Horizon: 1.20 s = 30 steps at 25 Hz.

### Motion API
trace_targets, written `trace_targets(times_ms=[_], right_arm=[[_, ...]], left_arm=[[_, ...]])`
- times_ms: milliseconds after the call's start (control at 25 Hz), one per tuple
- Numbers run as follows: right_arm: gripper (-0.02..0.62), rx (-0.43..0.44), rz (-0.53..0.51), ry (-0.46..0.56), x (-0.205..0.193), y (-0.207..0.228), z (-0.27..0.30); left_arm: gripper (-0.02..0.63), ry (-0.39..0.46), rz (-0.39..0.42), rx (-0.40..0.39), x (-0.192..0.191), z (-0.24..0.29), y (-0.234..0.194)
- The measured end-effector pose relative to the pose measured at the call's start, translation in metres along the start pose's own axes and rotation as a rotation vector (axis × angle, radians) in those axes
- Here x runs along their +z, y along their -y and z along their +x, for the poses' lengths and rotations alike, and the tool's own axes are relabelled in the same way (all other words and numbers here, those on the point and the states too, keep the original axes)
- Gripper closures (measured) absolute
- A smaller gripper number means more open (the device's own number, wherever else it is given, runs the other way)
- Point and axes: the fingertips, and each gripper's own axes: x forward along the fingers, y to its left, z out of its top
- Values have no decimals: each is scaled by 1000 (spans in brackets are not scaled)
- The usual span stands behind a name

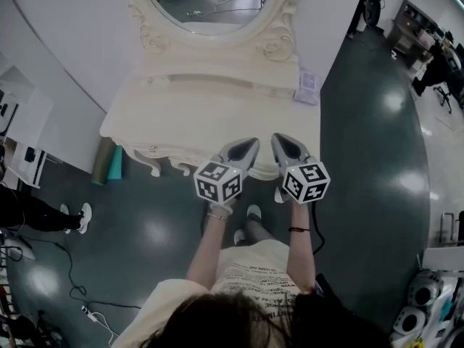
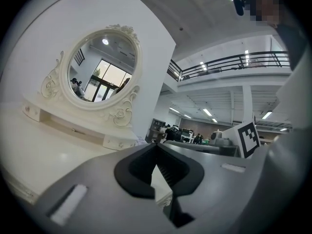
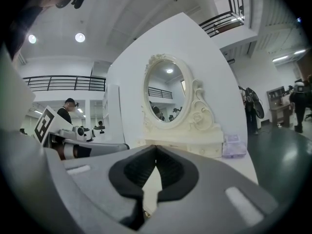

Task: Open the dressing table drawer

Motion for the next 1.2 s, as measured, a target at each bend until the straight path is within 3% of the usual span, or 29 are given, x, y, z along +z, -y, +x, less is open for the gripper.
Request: trace_targets(times_ms=[1200], right_arm=[[592,58,9,-88,3,64,109]], left_arm=[[606,-38,-36,32,16,83,-83]])
